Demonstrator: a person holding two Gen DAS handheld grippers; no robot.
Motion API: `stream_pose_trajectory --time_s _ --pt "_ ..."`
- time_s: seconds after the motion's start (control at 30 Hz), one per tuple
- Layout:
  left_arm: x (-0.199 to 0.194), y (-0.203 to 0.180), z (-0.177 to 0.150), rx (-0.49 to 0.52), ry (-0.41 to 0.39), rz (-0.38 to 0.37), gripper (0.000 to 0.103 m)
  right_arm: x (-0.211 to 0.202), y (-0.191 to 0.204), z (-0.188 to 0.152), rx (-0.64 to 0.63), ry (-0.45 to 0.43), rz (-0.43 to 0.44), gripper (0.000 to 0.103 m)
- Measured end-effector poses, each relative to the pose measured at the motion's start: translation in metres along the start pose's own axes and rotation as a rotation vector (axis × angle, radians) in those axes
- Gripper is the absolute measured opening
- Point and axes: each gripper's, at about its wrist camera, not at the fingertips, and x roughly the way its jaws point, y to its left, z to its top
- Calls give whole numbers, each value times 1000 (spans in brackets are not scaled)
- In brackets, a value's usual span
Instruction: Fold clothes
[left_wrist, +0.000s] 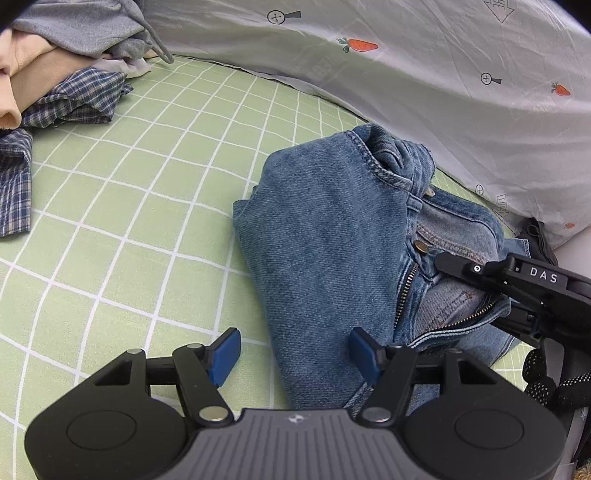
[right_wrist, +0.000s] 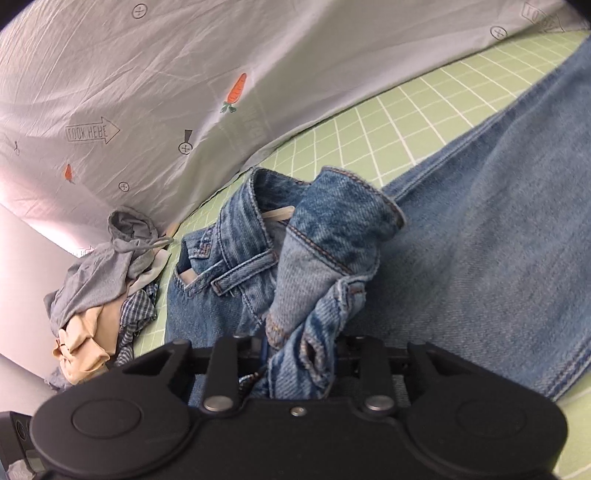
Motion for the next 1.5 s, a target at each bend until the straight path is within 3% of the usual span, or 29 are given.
stream_pose_trajectory --time_s 0.23,0.33,0.43,0.6,0.7,0.73,0.8,0.83,0.97,1.1,1.2,1.33,1.5 --pt "-19 -30 7 89 -78 7 66 -49 31 30 -208 -179 27 25" --pt "-22 -49 7 163 -93 9 66 -79 29 40 -243 -273 14 24" --pt "-17 -63 1 209 -74 -10 67 -98 9 48 -227 -314 -34 25" --pt "5 -72 -12 240 8 13 67 -63 -42 31 -300 -133 -312 31" --pt "11 -72 -16 223 37 13 67 -46 -72 14 -241 -64 -365 36" --pt "11 -72 -16 216 37 11 67 -45 -78 11 -228 -57 -378 41" --pt "11 -72 -16 207 37 17 67 -44 -80 13 -220 -52 -420 62" --pt "12 -72 -16 198 37 21 67 -44 -80 14 -220 -47 -436 65" --pt "10 -76 -16 166 29 42 67 -46 -83 10 -230 -31 -451 70" --pt "-6 -85 -17 162 -20 59 67 -65 -86 1 -257 -43 -491 90" --pt "-17 -94 -12 136 -78 74 67 -84 -98 -2 -226 -61 -476 95" --pt "-19 -108 -6 104 -124 93 67 -105 -115 -4 -219 -72 -533 97" --pt "-7 -133 -7 105 -115 94 68 -128 -158 -1 -142 -53 -546 97"
